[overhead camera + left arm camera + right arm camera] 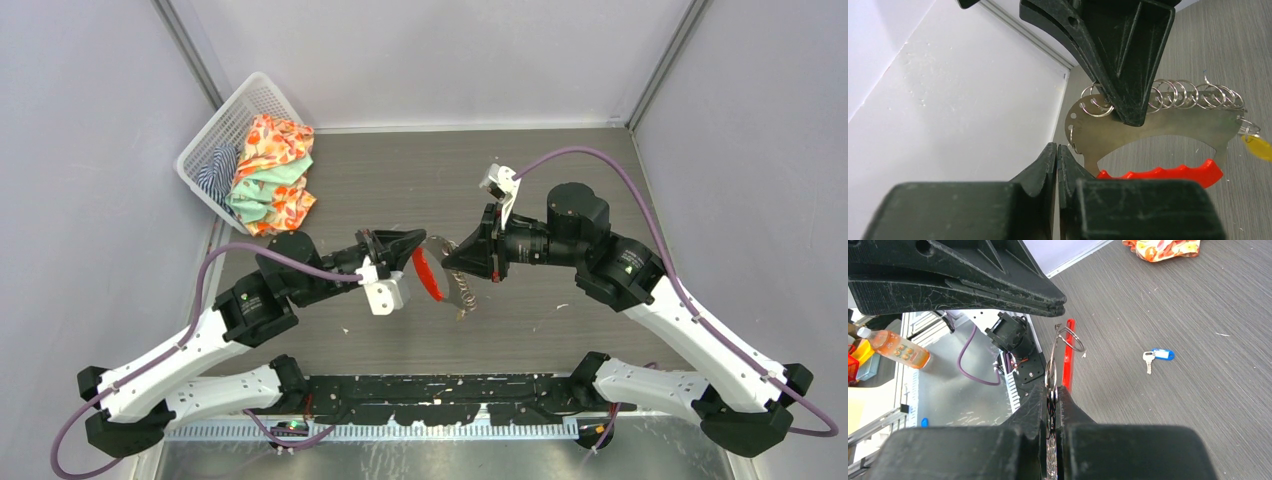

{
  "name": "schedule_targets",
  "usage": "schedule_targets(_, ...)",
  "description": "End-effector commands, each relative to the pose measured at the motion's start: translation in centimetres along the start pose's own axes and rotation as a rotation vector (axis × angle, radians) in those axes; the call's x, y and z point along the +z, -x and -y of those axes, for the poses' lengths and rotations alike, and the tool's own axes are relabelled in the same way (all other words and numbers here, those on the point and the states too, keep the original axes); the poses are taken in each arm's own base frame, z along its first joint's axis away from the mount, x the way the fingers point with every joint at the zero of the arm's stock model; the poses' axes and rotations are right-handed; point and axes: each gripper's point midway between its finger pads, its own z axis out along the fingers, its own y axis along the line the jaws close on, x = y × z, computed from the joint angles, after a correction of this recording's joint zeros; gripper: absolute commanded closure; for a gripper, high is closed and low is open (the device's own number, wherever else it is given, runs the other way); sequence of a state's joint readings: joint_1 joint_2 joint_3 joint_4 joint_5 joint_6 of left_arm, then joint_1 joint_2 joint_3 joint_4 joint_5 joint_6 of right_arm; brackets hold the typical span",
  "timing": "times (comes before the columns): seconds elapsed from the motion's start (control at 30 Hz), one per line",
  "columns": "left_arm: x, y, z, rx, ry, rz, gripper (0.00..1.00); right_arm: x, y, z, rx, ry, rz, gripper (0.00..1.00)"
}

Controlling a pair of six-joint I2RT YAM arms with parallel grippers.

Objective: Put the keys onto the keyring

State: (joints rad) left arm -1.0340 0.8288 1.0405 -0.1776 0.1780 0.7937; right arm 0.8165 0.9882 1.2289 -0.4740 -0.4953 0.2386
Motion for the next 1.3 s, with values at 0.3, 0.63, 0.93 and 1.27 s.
schedule_targets(0.3, -1.0, 0.2, 1.7, 0.009, -0.09, 0.007, 0.65, -1.3, 2.7, -1.9, -0.041, 0.042, 0.083, 0.99)
schedule_targets(0.63, -0.4, 0.6, 1.1, -0.009, -0.063, 0.026, 0.62, -1.0, 2.8, -2.1, -0.04, 0.06, 0.074, 0.99)
schedule_targets(0.93, -0.2, 1.6, -0.2, -0.024, -0.019, 0.053, 0.62, -0.8, 2.3, -1.9, -0.04, 0.06, 0.051, 0.99)
schedule_targets(1.27, 0.1, 1.6, 0.3, -0.032, -0.043, 0.058, 0.78, -0.7, 2.1, -2.1, -0.036, 0.075, 0.039, 0.99)
